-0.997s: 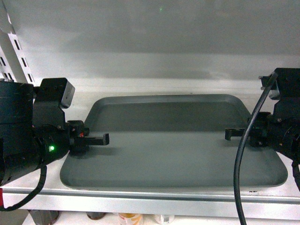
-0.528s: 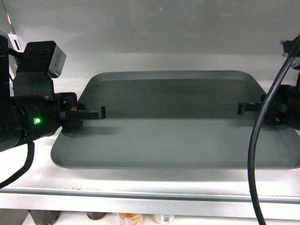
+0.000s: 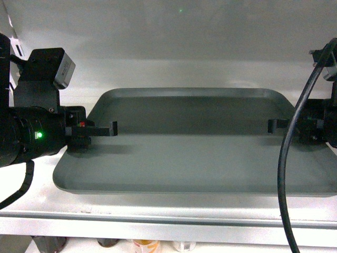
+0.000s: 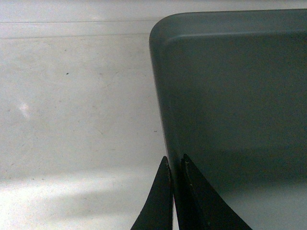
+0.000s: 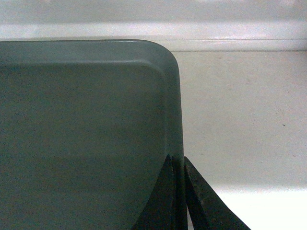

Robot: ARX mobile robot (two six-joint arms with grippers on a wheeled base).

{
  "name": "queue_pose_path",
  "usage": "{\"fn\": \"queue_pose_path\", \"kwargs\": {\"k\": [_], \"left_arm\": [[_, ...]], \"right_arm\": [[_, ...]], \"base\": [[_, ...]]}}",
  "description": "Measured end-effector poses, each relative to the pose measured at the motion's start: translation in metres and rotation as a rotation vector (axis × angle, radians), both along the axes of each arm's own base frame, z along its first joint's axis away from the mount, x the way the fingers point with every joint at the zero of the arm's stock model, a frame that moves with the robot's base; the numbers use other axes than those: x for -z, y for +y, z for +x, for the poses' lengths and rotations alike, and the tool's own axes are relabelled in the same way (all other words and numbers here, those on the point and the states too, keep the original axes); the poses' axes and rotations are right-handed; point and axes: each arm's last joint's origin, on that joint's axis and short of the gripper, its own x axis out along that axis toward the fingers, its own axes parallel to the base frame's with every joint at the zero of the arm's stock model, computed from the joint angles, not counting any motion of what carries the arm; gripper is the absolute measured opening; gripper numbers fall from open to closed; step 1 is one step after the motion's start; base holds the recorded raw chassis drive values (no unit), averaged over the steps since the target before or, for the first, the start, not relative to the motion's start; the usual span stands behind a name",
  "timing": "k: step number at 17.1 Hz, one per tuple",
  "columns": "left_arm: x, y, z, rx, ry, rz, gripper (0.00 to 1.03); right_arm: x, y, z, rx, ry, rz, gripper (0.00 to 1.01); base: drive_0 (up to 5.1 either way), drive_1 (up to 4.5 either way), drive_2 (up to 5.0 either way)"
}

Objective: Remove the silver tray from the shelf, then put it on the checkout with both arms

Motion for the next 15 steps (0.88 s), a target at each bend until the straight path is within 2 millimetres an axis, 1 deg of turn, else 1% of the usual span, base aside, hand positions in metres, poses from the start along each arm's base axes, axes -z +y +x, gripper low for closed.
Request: {"fn": "queue_pose_path", "kwargs": {"k": [15], "left_arm": [[-0.0007,0.0013,0.0014,0.003,0.007,-0.003,0.03]], "right_arm": [[0.0004,0.0004,0.0007,0.002,0.022,0.000,0.03]], "base": [[0.0,0.00,0.0]]}}
